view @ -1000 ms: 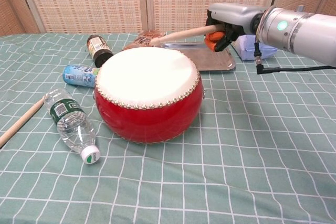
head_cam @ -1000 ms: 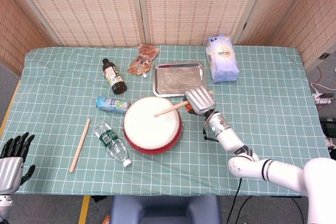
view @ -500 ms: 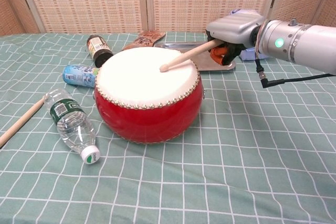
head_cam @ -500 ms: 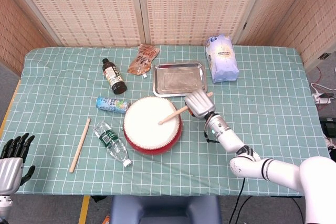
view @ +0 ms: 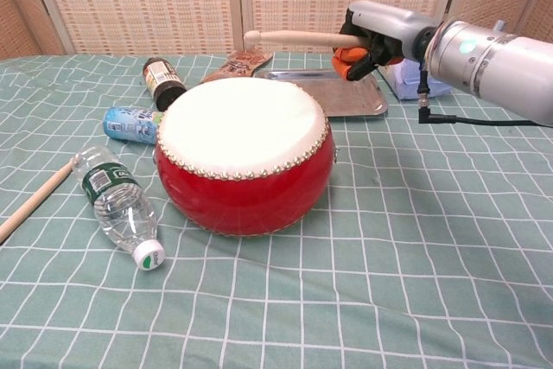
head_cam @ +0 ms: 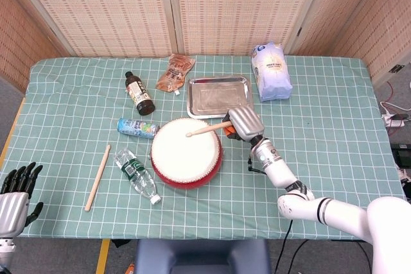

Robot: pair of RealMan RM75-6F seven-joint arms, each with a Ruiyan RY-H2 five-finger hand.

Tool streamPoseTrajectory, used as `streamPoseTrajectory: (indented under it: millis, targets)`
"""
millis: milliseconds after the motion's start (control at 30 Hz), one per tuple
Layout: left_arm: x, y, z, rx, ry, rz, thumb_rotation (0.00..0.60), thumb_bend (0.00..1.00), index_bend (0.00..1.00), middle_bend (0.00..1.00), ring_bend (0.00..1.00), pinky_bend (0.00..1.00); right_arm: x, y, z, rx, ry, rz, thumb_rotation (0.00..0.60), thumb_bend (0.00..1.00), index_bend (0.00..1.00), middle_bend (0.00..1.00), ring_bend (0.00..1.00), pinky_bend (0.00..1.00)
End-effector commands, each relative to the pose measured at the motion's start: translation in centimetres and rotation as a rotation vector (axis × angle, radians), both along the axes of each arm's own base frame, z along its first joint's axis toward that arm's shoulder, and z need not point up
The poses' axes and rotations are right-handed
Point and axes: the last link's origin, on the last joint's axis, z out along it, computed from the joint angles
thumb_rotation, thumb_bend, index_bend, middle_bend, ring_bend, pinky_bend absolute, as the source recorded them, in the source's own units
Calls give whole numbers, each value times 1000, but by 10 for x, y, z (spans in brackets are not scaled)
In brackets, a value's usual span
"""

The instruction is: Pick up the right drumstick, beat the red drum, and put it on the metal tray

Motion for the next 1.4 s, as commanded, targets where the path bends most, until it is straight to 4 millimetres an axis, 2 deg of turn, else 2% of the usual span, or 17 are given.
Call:
streamPoseTrajectory:
  millis: [33, 200, 333, 433, 533, 567, 600, 667, 733, 867, 1000, 1200, 1400]
  targets:
    - [-1, 0, 0, 0, 1, 3, 600, 280, 0, 0, 0, 30, -5, -1, -5, -29, 234, 96, 600, 1000, 1000, 1000, 1000, 1000]
    - [-1, -1, 0, -1, 2, 8, 600, 280, 0, 0, 0, 30, -12, -3, -14, -70, 538, 189, 600, 1000, 1000, 1000, 1000, 1000]
    - [-1, -1, -1, -4, 2, 8, 600, 279, 0, 0, 0, 30, -11, -4, -17, -88, 560, 163, 600, 1000, 1000, 1000, 1000, 1000]
    - [-2, 0, -1, -4, 4, 9, 600, 278, 0, 0, 0, 30, -3, -3, -11, -105, 393, 110, 600, 1000, 1000, 1000, 1000, 1000]
    - [-2, 0, 0, -3, 4, 10, 600, 277, 0, 0, 0, 30, -1, -2, -9, -111, 324, 95, 600, 1000, 1000, 1000, 1000, 1000]
    - [-2, 0, 0, -2, 4, 10, 600, 277, 0, 0, 0, 30, 2, -1, -6, -117, 223, 70, 600, 1000, 1000, 1000, 1000, 1000]
    - [-1, 0, 0, -4, 4, 8, 600, 277, 0, 0, 0, 30, 11, -1, 6, -108, -104, -44, 600, 1000, 1000, 1000, 1000, 1000]
    - [0, 0, -1, -7, 4, 5, 600, 279, 0, 0, 0, 30, 8, -2, 8, -85, -197, -60, 600, 1000, 1000, 1000, 1000, 1000]
    - [0, 0, -1, -7, 4, 3, 600, 280, 0, 0, 0, 30, 4, -4, 8, -58, -212, -67, 600, 1000, 1000, 1000, 1000, 1000]
    - [0, 0, 0, -8, 6, 4, 600, 279, 0, 0, 0, 30, 0, -5, 5, -38, -102, -27, 600, 1000, 1000, 1000, 1000, 1000]
    - [-1, -1, 0, -6, 5, 7, 600, 280, 0, 0, 0, 30, -3, -4, -3, -6, 98, 35, 600, 1000, 1000, 1000, 1000, 1000]
    - [-1, 0, 0, -8, 5, 7, 600, 279, 0, 0, 0, 30, -4, -3, -13, -52, 380, 149, 600, 1000, 1000, 1000, 1000, 1000]
    - [-2, 0, 0, -10, 4, 9, 600, 279, 0, 0, 0, 30, -10, -5, -17, -47, 474, 123, 600, 1000, 1000, 1000, 1000, 1000]
